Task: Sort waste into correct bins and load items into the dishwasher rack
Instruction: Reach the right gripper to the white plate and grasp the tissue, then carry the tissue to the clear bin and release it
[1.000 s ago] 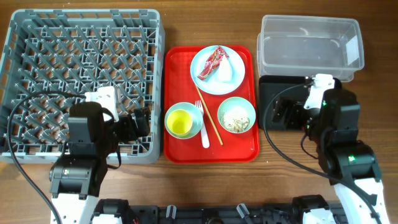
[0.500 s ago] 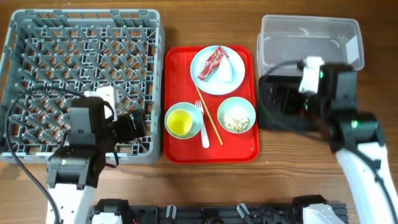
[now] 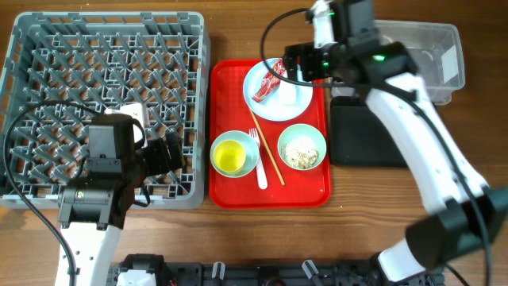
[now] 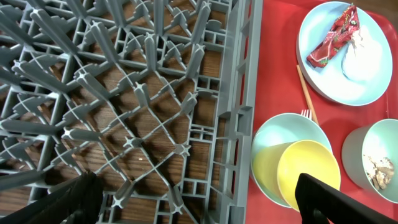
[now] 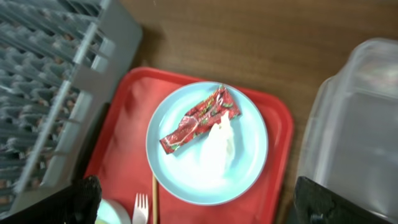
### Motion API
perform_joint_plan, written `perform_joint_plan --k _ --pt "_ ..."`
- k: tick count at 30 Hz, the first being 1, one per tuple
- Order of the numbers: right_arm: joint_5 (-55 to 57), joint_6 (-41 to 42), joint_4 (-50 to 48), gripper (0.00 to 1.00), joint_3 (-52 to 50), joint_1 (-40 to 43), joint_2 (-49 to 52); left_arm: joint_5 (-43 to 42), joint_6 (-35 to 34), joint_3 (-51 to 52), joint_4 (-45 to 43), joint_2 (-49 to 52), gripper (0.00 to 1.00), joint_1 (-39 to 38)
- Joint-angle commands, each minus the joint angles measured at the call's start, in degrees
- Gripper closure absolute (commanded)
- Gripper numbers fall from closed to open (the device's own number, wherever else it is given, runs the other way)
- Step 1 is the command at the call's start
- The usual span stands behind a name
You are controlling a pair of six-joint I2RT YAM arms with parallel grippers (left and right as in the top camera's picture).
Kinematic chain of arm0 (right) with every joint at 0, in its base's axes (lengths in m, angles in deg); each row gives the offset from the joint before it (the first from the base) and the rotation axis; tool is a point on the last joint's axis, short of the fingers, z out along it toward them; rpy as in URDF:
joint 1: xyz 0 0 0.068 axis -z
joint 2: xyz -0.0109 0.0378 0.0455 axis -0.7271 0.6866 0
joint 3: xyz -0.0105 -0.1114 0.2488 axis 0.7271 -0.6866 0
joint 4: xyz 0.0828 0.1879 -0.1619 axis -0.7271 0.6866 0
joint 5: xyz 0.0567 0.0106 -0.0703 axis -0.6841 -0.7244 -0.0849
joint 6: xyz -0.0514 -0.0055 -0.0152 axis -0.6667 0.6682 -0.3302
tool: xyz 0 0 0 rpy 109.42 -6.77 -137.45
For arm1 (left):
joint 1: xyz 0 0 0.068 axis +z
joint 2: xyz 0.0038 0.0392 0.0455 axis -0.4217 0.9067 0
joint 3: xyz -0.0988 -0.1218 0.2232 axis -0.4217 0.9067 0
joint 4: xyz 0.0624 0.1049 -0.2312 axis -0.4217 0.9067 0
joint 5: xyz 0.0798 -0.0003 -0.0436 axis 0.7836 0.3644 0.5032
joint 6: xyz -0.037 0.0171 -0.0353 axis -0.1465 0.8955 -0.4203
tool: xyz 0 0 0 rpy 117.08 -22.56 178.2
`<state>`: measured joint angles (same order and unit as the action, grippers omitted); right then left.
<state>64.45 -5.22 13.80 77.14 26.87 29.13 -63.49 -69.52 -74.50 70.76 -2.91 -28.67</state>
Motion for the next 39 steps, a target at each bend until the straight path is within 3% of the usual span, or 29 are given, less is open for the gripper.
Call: perform_joint_plan --k 1,10,13,15,17,18,19,24,27,32,35,39 --pt "1.9 3.61 -2.19 0.02 1.05 -1.95 7.69 0.96 -0.31 -0.92 -0.11 0.0 0.0 -0.28" --pt "6.19 13.22 -3.56 0.12 1.05 -2.8 22.91 0.96 -0.31 -0.92 0.83 0.0 0.0 -0.28" --pt "6.21 15.67 -3.61 0.21 0.15 -2.84 25.11 0.96 -0.31 -0.92 0.83 0.0 0.0 -0.28" --pt "6.21 15.56 -3.65 0.3 -0.09 -2.84 25.33 0.96 -0.31 -0.92 0.98 0.0 0.0 -0.28" --pt "6.21 15.56 -3.63 0.46 -0.09 -2.84 25.33 0.96 -0.31 -0.92 0.96 0.0 0.0 -0.28" --pt "6.21 15.58 -3.06 0.64 -0.09 -2.84 25.33 0.96 -0.31 -0.92 0.98 0.0 0.0 -0.28" --pt "6.21 15.61 -2.75 0.71 -0.09 -2.84 25.33 0.96 -0.31 -0.92 0.98 0.0 0.0 -0.28" --pt "6.21 15.61 -0.46 0.95 -0.07 -2.82 25.11 0.96 -0.31 -0.92 0.98 0.0 0.0 -0.28" --pt "6.23 15.58 0.79 0.96 0.26 -2.75 23.45 0.96 -0.31 -0.92 1.01 0.0 0.0 -0.28" --pt "12.48 15.52 1.09 0.96 0.72 -1.31 11.69 0.96 -0.31 -0.92 1.03 0.0 0.0 -0.28" --pt "20.17 20.44 1.36 0.96 0.72 2.89 3.37 0.96 -0.31 -0.92 1.01 0.0 0.0 -0.28" --pt "20.87 23.32 1.77 0.94 0.7 9.33 1.53 0.96 -0.31 -0.92 1.01 0.0 0.0 -0.28"
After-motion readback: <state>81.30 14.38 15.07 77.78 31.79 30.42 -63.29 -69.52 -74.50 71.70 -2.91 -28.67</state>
